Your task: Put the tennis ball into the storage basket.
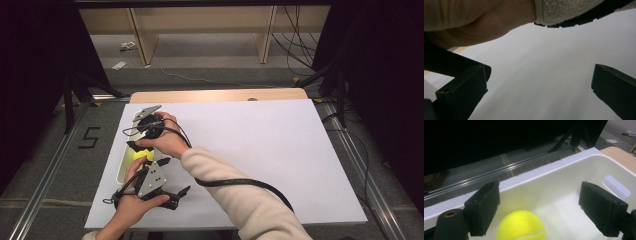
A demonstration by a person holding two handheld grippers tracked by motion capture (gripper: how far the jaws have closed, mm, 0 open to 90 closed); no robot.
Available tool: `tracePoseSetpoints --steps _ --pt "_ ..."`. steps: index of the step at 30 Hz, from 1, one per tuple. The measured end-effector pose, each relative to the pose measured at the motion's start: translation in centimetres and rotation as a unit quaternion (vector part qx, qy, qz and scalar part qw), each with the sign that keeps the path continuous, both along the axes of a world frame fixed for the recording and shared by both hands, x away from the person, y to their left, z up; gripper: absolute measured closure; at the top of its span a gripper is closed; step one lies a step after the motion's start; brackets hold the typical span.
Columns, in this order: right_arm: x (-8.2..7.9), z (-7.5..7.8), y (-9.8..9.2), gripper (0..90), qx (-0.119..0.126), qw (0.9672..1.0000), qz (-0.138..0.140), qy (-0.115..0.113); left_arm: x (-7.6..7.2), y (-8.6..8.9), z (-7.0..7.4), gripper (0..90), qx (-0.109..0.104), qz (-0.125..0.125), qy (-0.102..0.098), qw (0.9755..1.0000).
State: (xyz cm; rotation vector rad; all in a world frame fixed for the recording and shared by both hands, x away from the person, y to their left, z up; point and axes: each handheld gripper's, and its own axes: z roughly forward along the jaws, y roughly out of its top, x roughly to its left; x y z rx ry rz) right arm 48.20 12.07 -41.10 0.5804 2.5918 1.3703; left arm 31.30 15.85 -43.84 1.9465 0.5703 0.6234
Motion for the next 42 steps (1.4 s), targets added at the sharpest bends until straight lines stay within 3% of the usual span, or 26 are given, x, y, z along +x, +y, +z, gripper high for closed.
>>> tracePoseSetpoints --steps 26,42 --pt "0.1 1.2 -3.6 17.5 0.003 0.9997 -0.022 -0.009 0.0 0.0 0.0 0.0 0.001 0.0 -0.001 1.0" --pt "0.4 1.7 -8.3 17.4 0.006 0.9983 -0.057 -0.012 0.0 0.0 0.0 0.0 0.0 0.001 0.0 1.0"
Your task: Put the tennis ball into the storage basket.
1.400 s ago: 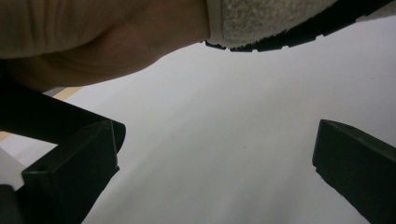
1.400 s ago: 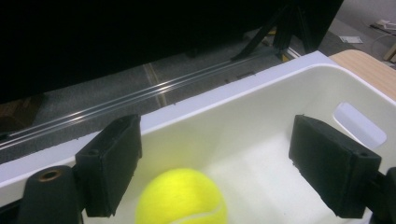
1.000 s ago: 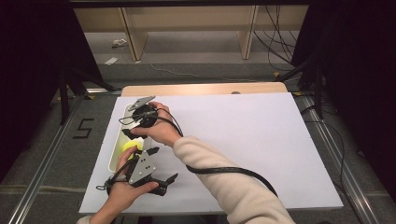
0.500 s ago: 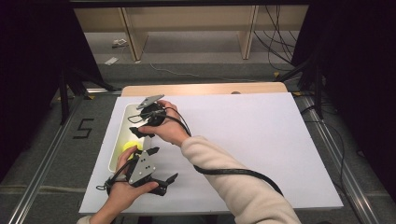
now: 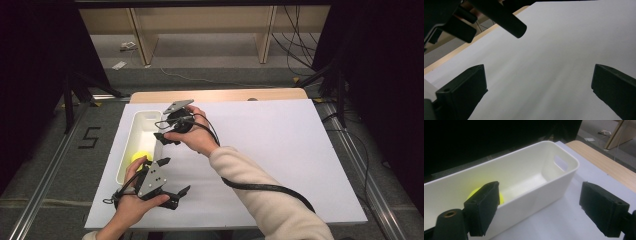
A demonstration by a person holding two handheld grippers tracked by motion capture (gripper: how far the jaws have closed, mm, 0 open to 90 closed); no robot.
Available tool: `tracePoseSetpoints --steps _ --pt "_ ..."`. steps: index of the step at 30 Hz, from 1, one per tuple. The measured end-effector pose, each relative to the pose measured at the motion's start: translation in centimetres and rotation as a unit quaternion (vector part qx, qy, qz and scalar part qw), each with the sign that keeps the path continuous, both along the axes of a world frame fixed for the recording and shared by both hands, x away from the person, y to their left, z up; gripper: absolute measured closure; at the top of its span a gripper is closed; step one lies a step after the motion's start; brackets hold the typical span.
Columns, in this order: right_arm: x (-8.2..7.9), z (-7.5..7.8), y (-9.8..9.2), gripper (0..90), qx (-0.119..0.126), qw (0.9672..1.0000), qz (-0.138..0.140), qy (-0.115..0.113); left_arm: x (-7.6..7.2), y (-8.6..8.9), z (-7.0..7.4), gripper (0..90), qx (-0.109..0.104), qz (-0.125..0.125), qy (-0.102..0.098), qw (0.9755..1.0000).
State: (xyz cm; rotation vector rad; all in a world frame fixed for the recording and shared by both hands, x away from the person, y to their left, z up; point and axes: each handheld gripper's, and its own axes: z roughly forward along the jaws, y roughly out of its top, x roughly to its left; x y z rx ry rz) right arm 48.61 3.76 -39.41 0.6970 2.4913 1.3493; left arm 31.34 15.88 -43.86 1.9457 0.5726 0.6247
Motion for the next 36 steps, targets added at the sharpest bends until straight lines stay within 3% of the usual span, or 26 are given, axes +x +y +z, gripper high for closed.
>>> tracePoseSetpoints --steps 21,36 --pt "-0.1 0.8 -7.0 17.1 0.018 0.9987 -0.048 -0.003 0.0 0.1 0.1 0.0 -0.002 0.003 -0.001 1.0" --pt "-0.5 0.6 -11.6 17.2 0.03 0.9964 -0.079 -0.001 0.0 0.1 0.2 0.0 -0.002 0.005 -0.005 1.0"
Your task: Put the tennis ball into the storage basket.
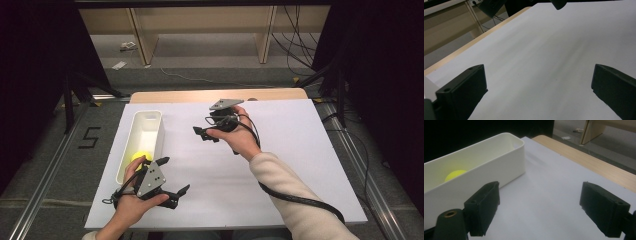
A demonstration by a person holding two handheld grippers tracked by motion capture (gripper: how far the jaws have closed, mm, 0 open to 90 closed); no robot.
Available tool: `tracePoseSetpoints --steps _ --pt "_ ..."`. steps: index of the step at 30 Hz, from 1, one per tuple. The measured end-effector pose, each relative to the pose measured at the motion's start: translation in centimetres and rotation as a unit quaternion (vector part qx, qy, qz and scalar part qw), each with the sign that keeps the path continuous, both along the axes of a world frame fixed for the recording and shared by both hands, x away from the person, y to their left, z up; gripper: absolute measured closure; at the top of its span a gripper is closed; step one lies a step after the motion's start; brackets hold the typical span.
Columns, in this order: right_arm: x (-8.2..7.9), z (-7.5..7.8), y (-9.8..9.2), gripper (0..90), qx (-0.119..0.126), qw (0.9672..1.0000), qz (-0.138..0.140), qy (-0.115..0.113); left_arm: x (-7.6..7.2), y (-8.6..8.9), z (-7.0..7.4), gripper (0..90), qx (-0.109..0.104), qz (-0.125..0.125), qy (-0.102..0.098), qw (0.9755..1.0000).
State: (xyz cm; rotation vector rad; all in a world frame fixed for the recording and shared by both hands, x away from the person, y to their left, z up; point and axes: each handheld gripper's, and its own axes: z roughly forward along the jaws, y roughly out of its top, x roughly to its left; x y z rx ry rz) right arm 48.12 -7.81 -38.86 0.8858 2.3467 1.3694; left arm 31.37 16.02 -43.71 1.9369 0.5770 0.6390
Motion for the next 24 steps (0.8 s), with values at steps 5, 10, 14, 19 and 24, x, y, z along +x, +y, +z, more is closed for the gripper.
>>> tracePoseSetpoints --steps 5,10,14,19,24 --pt "-0.3 0.0 -1.8 16.9 0.001 1.0 -0.01 -0.002 0.0 0.0 0.0 0.0 -0.003 -0.001 0.002 1.0" --pt "-0.7 -0.4 -3.8 16.9 0.003 0.9997 -0.025 0.001 0.0 0.0 0.0 0.0 -0.002 -0.001 0.003 1.0" --pt "-1.0 -0.7 -5.3 16.9 0.005 0.9993 -0.036 0.005 0.1 0.0 0.0 0.0 -0.001 0.003 0.002 1.0" --pt "-1.5 -1.0 -7.3 16.9 0.003 0.9987 -0.051 0.002 0.1 0.1 0.0 0.0 -0.002 0.005 0.002 1.0" --pt "-2.1 -1.3 -9.3 16.9 0.005 0.9979 -0.065 0.003 0.1 0.1 0.0 0.0 -0.003 0.006 0.002 1.0"
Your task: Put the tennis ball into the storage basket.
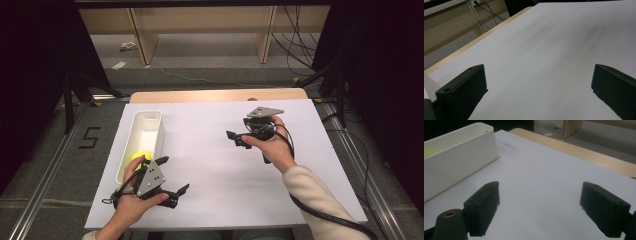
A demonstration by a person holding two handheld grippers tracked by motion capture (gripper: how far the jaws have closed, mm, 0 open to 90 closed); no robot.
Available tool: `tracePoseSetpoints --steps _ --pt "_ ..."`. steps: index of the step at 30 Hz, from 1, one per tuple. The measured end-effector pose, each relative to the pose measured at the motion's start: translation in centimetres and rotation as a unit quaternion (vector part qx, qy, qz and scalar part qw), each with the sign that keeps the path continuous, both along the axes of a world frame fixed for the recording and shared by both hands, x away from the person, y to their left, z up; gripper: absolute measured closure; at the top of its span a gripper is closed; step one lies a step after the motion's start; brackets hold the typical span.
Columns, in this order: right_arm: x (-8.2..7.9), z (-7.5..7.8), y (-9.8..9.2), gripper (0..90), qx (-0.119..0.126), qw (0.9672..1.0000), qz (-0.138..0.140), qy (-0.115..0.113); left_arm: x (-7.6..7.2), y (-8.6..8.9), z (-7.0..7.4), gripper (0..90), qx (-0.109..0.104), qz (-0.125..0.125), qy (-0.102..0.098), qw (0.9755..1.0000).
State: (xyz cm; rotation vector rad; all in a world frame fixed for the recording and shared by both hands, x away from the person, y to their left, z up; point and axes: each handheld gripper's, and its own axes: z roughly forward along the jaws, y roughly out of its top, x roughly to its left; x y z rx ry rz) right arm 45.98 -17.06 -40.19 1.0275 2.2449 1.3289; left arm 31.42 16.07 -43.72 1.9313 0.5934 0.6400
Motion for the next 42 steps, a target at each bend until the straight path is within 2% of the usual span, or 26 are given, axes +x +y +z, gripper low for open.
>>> tracePoseSetpoints --steps 6,13,42 --pt "-0.8 -0.4 -2.1 17.0 -0.002 0.9999 -0.015 0.002 0.0 0.0 0.0 0.0 -0.001 0.001 0.0 1.0" --pt "-1.6 -0.6 -3.7 16.9 -0.001 0.9997 -0.025 0.0 0.0 0.1 0.0 0.0 -0.001 0.002 0.0 1.0" --pt "-4.8 -2.6 -7.6 16.8 0.004 0.9987 -0.049 0.01 0.1 0.1 0.0 0.0 0.001 0.005 -0.001 1.0"
